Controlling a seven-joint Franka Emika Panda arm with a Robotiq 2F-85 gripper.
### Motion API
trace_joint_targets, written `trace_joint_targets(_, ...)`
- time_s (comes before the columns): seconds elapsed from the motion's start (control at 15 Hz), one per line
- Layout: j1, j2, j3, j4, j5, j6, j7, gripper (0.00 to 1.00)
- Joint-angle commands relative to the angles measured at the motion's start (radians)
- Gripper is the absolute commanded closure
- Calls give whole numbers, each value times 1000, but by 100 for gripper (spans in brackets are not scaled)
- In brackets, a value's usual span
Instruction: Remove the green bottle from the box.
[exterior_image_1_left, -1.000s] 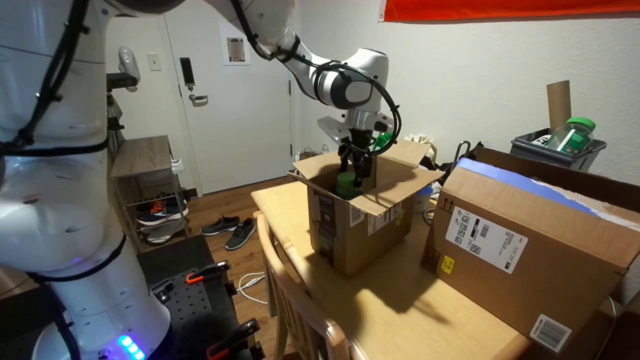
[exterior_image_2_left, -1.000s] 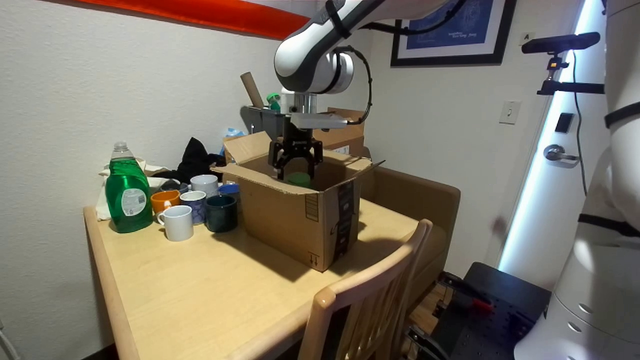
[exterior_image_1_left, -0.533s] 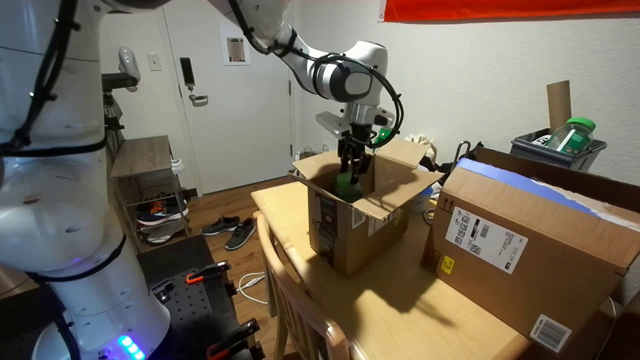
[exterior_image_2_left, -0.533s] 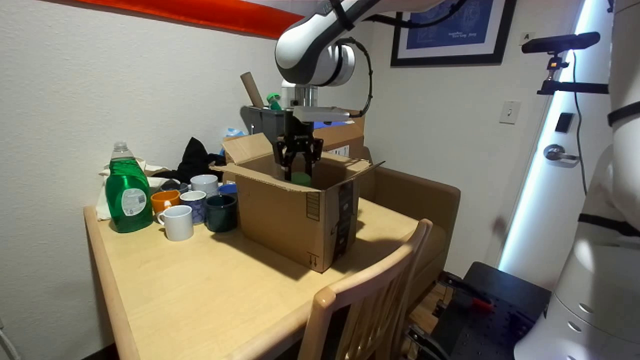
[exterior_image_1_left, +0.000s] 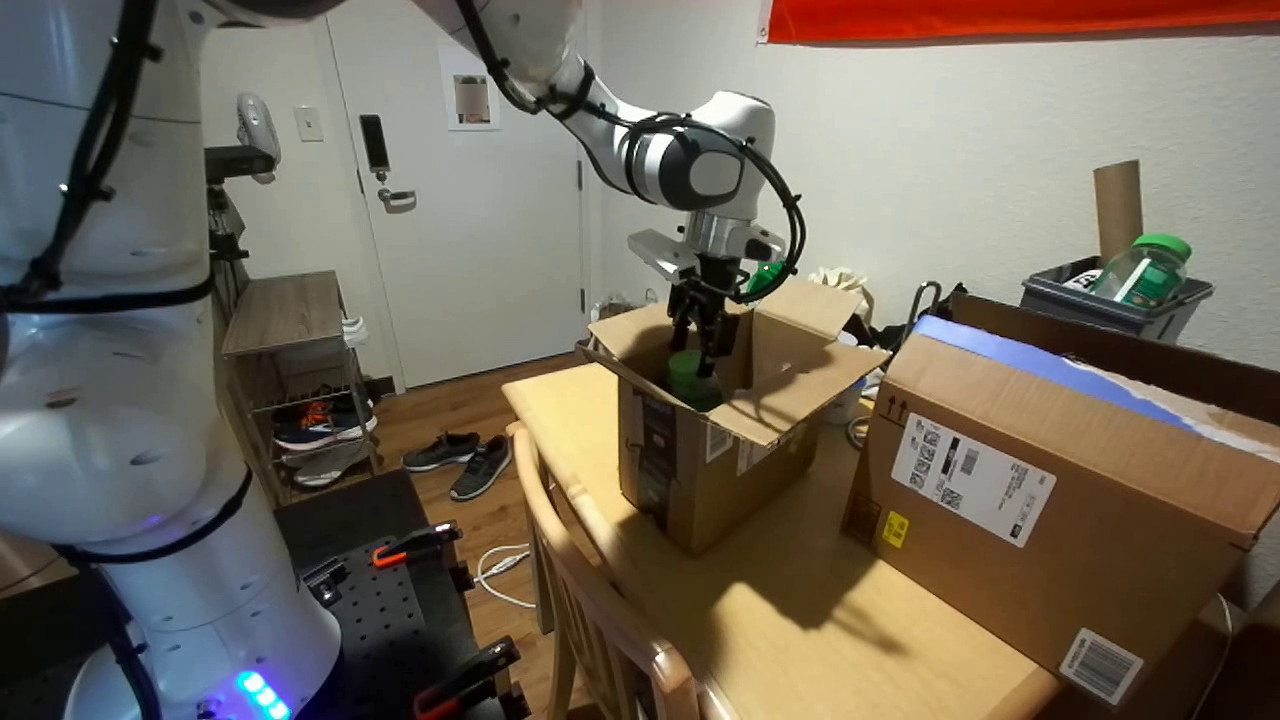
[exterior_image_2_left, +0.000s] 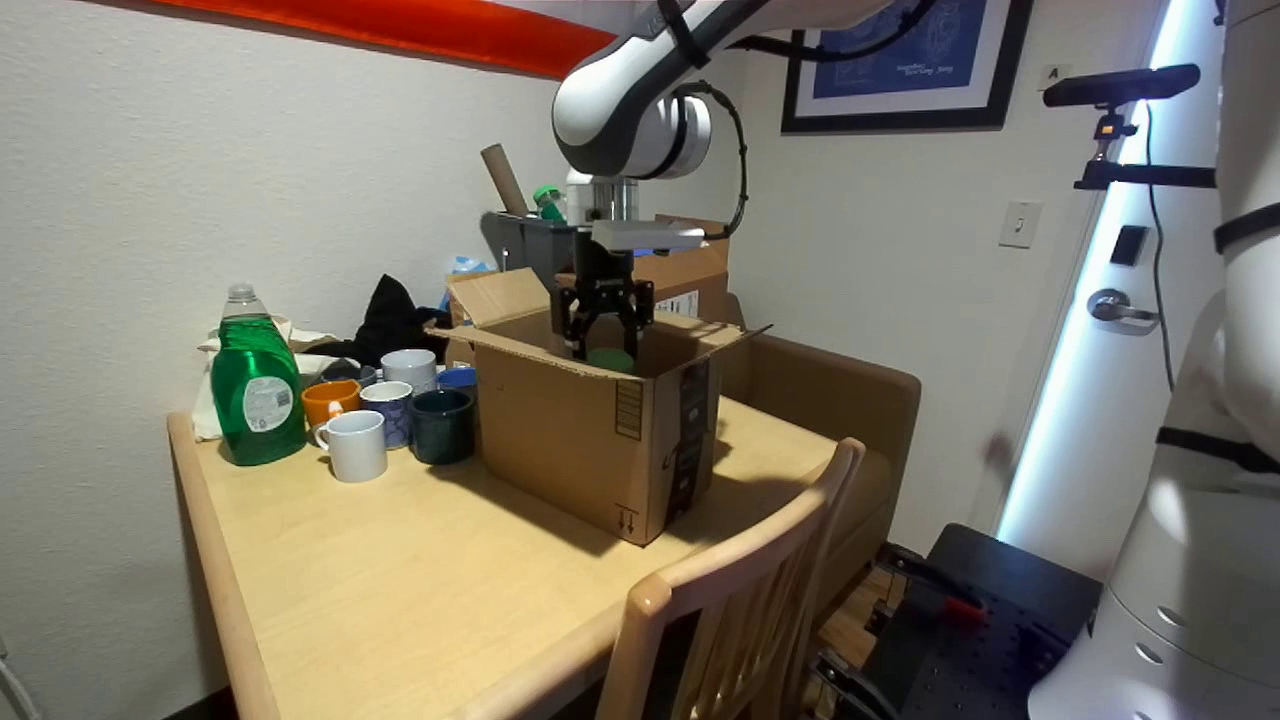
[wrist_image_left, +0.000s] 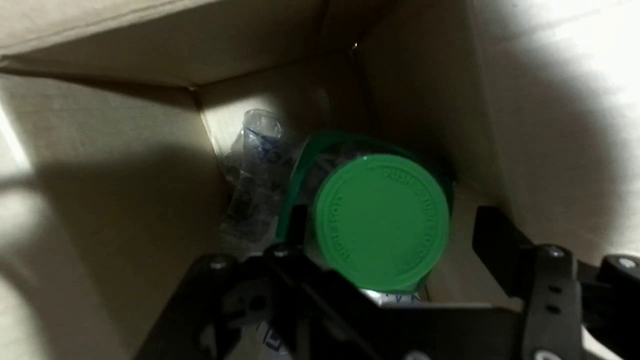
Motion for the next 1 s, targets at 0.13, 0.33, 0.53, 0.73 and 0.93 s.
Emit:
trace_joint_targets(0.13,-1,12,4,-1,-21,-40,-12,25)
trace_joint_targets(0.33,-2,19,2,3,-21,-47,-9,43)
trace_joint_targets(0.53,-3,15,-1,3,-25,-53,-6,61)
trace_joint_targets(0.73,-8,-21,-5,-12,-29,-78,-13,61)
trace_joint_targets(0.93,-21,-115,-18,-31,-56,-179,-30,61)
